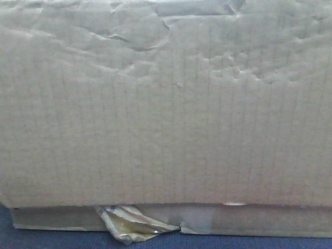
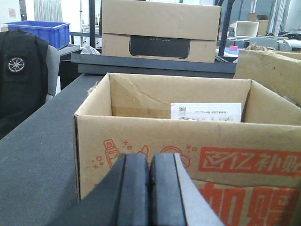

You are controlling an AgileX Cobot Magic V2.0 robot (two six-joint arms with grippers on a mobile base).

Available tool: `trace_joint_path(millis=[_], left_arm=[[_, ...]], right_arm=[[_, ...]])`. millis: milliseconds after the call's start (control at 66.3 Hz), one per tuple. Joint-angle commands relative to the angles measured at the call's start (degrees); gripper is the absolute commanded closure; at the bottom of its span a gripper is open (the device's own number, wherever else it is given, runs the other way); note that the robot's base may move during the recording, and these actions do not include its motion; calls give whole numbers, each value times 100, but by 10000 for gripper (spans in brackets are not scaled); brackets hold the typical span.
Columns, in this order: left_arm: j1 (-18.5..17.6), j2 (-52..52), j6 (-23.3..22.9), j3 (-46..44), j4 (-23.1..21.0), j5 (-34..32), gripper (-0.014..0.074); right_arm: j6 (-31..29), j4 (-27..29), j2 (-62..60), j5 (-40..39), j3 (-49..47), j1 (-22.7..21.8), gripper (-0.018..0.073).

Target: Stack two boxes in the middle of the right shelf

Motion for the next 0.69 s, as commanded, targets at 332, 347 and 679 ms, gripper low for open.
trace_joint_path(millis=[332, 347, 679], left_arm=[[11, -27, 9, -439, 158, -330, 708], [11, -27, 9, -490, 192, -234, 708], [11, 1566, 9, -3371, -160, 2456, 708]], right_arm=[[-9, 27, -15, -104, 0, -21, 722], [-9, 27, -15, -104, 0, -21, 722], [-9, 27, -15, -104, 0, -21, 722]])
